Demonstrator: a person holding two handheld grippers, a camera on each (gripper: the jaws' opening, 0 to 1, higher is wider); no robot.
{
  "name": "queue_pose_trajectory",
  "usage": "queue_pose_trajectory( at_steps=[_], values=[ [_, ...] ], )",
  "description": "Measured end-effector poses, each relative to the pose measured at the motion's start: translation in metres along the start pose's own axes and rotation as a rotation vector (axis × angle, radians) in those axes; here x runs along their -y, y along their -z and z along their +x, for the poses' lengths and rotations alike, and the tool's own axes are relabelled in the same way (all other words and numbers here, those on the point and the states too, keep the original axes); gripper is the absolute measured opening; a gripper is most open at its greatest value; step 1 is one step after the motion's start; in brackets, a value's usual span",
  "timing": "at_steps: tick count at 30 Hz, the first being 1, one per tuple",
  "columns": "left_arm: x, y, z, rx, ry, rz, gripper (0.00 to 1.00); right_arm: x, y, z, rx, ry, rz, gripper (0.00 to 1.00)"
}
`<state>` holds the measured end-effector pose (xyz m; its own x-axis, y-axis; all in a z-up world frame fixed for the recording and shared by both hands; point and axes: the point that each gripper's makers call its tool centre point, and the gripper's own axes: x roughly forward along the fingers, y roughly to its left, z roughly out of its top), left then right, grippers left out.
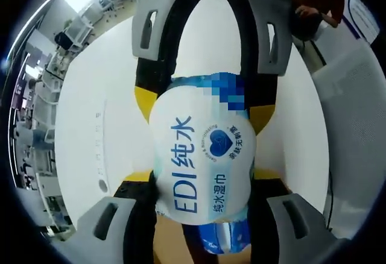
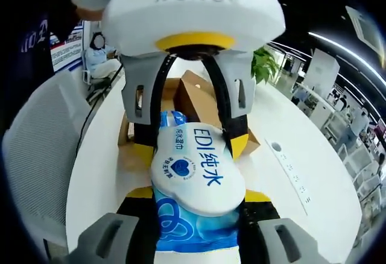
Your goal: Operate the shoe box by opening the lid, removing the specified soft item, and placing it in the target area until the item is outside and the box remains undamaged.
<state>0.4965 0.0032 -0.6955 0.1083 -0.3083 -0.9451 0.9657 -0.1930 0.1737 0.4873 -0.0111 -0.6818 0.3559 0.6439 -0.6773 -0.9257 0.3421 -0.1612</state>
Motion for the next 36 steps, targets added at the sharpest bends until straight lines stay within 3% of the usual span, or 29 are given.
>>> queue_pose_trajectory(
  at_steps=[19, 36],
  values=[
    [-0.001, 0.019, 0.043, 0.001, -0.003, -0.043, 0.6, 0.002, 0.028, 0.035, -0.067, -0.025, -0.047, 0.49],
    [0.008, 0.029, 0.061, -0.009, 0.037, -0.043, 0.58, -0.006, 0.043, 0.055, -0.068, -0.022, -0.048, 0.49]
  ],
)
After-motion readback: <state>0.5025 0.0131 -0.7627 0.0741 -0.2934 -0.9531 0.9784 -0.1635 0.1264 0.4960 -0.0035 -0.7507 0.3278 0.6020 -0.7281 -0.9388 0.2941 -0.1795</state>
